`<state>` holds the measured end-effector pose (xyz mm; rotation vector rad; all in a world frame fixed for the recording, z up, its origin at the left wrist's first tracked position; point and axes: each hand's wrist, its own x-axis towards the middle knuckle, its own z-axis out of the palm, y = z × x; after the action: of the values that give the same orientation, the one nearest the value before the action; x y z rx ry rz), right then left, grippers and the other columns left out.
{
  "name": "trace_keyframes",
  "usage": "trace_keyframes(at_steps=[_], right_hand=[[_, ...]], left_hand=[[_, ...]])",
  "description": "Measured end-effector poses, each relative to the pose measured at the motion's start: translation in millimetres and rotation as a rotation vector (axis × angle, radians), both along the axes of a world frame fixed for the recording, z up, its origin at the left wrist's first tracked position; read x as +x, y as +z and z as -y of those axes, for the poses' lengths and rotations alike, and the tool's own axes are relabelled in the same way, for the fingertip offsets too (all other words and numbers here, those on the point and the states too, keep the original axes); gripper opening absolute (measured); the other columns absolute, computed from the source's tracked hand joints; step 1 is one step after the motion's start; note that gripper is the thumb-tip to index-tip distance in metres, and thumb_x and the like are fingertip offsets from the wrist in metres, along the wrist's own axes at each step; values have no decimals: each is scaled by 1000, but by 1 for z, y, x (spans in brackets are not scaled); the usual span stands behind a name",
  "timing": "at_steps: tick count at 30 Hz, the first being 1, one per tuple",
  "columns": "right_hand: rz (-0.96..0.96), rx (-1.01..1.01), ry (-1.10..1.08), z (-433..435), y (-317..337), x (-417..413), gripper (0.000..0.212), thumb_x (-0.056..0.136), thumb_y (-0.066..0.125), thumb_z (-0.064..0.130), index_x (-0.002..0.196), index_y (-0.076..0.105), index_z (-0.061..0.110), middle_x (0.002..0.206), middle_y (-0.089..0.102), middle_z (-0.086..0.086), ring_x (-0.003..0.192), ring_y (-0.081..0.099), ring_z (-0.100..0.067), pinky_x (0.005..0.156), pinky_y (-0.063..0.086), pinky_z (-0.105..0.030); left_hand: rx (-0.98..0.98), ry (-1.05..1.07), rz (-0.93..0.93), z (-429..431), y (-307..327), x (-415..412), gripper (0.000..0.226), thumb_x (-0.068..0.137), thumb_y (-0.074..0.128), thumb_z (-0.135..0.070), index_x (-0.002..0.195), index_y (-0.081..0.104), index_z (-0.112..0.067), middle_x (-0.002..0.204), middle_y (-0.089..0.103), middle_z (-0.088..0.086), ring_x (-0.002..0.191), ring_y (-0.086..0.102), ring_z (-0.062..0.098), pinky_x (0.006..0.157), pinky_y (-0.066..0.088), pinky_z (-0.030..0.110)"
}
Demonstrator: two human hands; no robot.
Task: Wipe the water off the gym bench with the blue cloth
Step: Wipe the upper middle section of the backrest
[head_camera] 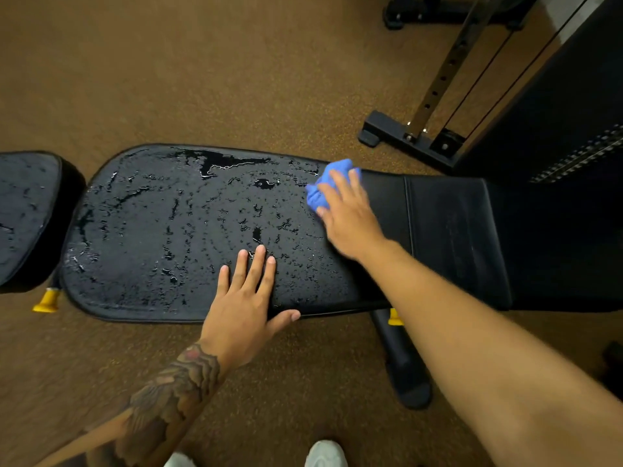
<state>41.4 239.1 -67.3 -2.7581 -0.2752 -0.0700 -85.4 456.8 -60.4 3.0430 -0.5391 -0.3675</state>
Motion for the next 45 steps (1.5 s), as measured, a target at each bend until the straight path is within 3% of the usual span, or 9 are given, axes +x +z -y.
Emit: trace_keyframes(at_steps=[6, 10, 15, 22, 27, 32, 36, 40, 45], right_hand=[[-38, -53, 325, 36, 3, -119, 46, 97, 43, 30, 138, 45, 10, 154, 29, -13, 145, 12, -36, 115, 22, -51], [-38, -62, 62, 74, 1, -86, 50, 95, 38, 34, 133, 50, 4, 148, 36, -20, 141, 19, -45, 112, 26, -55], [-23, -17, -156, 31, -1, -34, 45, 96, 49, 25, 136, 47, 5, 151, 30, -21, 140, 16, -49, 110, 24, -59], [-13, -73, 260, 13, 1, -155, 45, 97, 39, 28, 137, 47, 9, 154, 29, -14, 145, 12, -37, 115, 21, -50], [-11, -63, -2, 71, 2, -148, 45, 94, 37, 27, 130, 53, 5, 147, 39, -18, 141, 21, -43, 111, 28, -56], [-5, -3, -191, 26, 0, -85, 44, 93, 42, 26, 128, 55, 3, 143, 42, -24, 135, 27, -52, 106, 31, -61], [12, -23, 89, -18, 0, -116, 42, 96, 49, 22, 135, 49, 9, 153, 32, -14, 144, 14, -40, 115, 20, -53], [-37, -60, 339, 19, 4, -157, 42, 96, 43, 24, 137, 46, 13, 155, 28, -10, 147, 10, -32, 117, 20, -47], [-35, -5, -27, 58, 5, -94, 42, 94, 47, 20, 133, 51, 7, 149, 36, -16, 144, 16, -38, 114, 24, -53]], left_hand=[[-2, 2, -5, 0, 1, 1, 96, 84, 24, -77, 149, 24, -7, 158, 15, 13, 145, 10, 34, 111, 22, 58], [12, -6, 10, 1, 1, 0, 96, 84, 23, -77, 149, 22, -7, 158, 15, 13, 145, 11, 35, 111, 21, 57], [3, -3, 0, 0, -1, 0, 98, 82, 19, -78, 150, 19, -8, 159, 11, 12, 146, 8, 34, 112, 18, 57], [-17, -10, 9, 0, -3, 2, 98, 81, 22, -77, 147, 27, -5, 158, 18, 15, 144, 16, 37, 109, 24, 60], [-10, -11, 18, -1, -3, 1, 98, 82, 17, -79, 150, 20, -7, 159, 11, 13, 145, 9, 36, 112, 20, 58], [-16, -16, 25, -1, -2, 1, 98, 83, 18, -77, 149, 23, -6, 158, 14, 14, 145, 12, 37, 111, 22, 59], [-20, -19, 12, -1, -2, 2, 98, 82, 19, -76, 148, 26, -5, 158, 18, 16, 144, 16, 38, 109, 26, 60], [-37, -14, 0, -1, -2, 2, 97, 81, 19, -76, 148, 26, -5, 158, 17, 15, 144, 16, 38, 110, 25, 61], [-46, -11, 15, -1, -2, 1, 96, 83, 18, -75, 149, 24, -6, 158, 15, 15, 145, 12, 37, 112, 22, 59]])
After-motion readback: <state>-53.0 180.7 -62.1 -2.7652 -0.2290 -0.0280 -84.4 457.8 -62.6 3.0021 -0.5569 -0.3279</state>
